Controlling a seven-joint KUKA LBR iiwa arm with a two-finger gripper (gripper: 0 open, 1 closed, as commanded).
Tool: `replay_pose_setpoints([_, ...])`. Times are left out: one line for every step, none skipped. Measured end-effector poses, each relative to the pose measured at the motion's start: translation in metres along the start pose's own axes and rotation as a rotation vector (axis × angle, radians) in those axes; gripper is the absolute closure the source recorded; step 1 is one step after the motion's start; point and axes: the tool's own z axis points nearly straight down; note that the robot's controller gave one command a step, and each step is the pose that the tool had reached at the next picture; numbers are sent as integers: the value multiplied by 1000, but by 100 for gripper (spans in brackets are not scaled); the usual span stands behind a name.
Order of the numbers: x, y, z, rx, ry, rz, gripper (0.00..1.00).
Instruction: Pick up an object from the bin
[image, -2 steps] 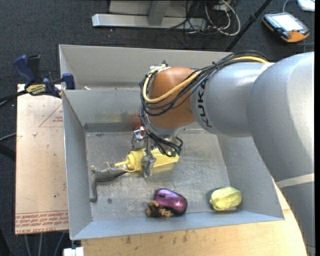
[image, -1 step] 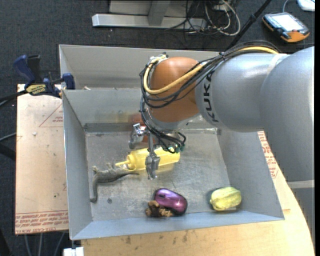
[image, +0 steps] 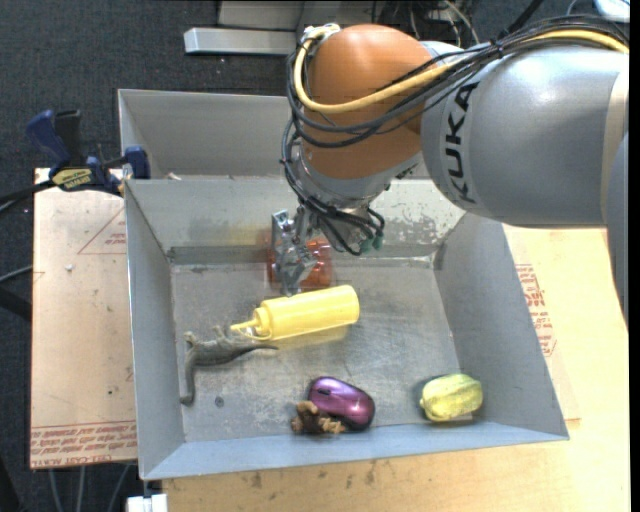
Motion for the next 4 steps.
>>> replay_pose_setpoints([0, 0, 0, 0, 0, 1, 0])
replay_pose_setpoints([0, 0, 0, 0, 0, 1, 0])
replay_pose_setpoints([-6, -8, 33, 1, -7, 50, 0])
replay_pose_setpoints([-13, -20, 92, 0, -2, 77, 0])
